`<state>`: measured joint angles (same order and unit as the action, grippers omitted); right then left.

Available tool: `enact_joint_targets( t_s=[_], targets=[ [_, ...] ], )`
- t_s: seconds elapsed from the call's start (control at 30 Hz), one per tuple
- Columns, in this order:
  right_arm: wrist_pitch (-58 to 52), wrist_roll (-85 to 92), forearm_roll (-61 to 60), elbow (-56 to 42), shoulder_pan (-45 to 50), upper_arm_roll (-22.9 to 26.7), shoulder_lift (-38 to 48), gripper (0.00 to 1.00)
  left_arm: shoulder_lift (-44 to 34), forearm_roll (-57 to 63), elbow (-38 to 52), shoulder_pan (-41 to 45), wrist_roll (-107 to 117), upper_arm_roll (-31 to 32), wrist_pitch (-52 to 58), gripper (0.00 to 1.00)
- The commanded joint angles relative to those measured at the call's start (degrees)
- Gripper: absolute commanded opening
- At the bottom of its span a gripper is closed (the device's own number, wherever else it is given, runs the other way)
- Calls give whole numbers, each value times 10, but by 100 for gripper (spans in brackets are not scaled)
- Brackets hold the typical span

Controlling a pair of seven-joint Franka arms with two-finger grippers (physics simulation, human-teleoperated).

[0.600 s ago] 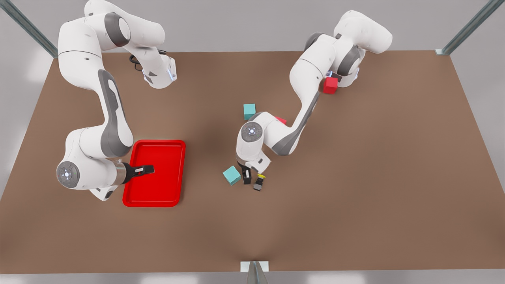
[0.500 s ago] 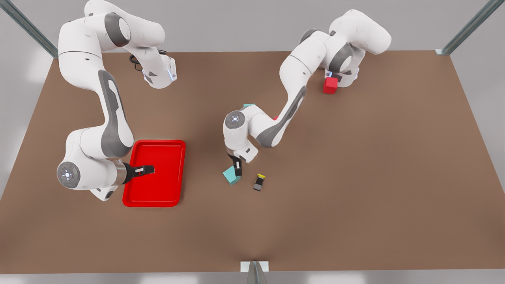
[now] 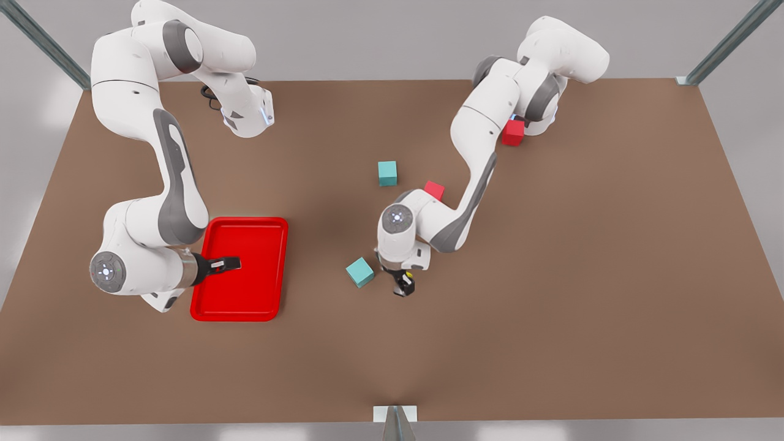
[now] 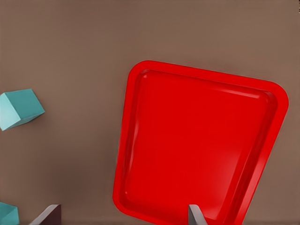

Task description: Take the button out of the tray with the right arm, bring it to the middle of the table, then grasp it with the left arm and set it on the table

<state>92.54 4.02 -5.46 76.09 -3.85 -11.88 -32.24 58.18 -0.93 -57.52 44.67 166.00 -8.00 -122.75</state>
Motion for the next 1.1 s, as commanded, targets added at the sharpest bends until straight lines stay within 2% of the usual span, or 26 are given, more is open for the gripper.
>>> enact_joint_targets(
  t_s=[0.0,0.27,0.5,0.7,1.07],
  targets=[
    [-5,1,1,0,-6,2,2,100,0,-4,0,-6,1066,-3,31,100],
    [-3,1,3,0,-16,5,-2,100,23,-7,7,-17,1136,-3,-19,99],
    [-12,1,2,0,-21,5,-2,100,36,-7,3,-15,1149,-3,-17,99],
    [-4,-4,1,1,-14,5,-7,100,30,-79,6,-27,1186,-3,2,99],
    [-4,1,6,1,-15,1,-12,100,45,-78,6,-21,1200,-3,-5,99]
  ],
)
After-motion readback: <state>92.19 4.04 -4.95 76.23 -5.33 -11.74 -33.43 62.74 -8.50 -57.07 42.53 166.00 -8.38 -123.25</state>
